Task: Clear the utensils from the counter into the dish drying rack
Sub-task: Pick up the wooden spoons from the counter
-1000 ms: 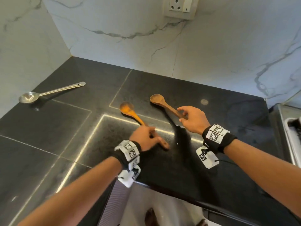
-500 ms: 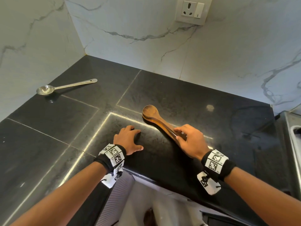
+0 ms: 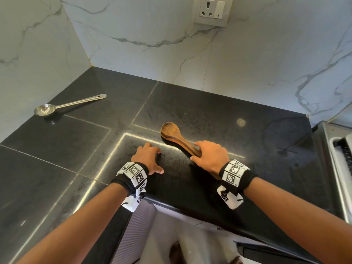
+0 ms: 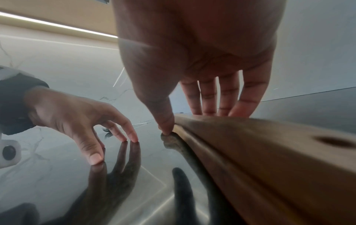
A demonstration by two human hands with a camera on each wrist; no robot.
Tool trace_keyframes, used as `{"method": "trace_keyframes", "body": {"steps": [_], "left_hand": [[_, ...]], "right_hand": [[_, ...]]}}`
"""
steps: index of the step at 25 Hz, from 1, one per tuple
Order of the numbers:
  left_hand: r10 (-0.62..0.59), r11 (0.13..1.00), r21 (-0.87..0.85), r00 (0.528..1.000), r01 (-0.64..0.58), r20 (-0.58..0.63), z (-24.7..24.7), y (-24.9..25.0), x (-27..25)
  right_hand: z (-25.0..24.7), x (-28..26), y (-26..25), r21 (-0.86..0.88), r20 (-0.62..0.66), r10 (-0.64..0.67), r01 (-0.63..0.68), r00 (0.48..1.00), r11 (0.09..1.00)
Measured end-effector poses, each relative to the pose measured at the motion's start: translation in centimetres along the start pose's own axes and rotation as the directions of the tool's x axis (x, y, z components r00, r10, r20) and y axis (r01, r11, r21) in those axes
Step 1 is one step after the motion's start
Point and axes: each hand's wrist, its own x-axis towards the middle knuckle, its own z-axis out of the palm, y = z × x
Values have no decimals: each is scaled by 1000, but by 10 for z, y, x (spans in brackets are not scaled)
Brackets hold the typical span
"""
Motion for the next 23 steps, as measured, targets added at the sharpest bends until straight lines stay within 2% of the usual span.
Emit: {"method": "trace_keyframes", "body": {"steps": [7, 15, 18, 21, 23], "left_hand": [[0, 1000, 7, 1000, 0, -12, -1, 2, 0], [-19, 1000, -3, 1000, 19, 4, -2, 6, 0], [-18, 1000, 14, 1000, 18, 19, -6, 20, 1], [44, 998, -38, 999, -44, -13, -6, 60, 0], [134, 988, -73, 990, -136, -32, -8, 104, -2]], "right_hand": [[-2, 28, -26, -128, 49, 94, -87, 994, 988], [-15, 19, -12, -142, 105, 80, -64, 991, 988], [-50, 6, 22, -202, 85, 72, -53, 994, 978], [-109, -10, 63, -238, -39, 55, -63, 998, 969], [-159, -22, 87, -254, -133, 35, -68, 991, 965]]}}
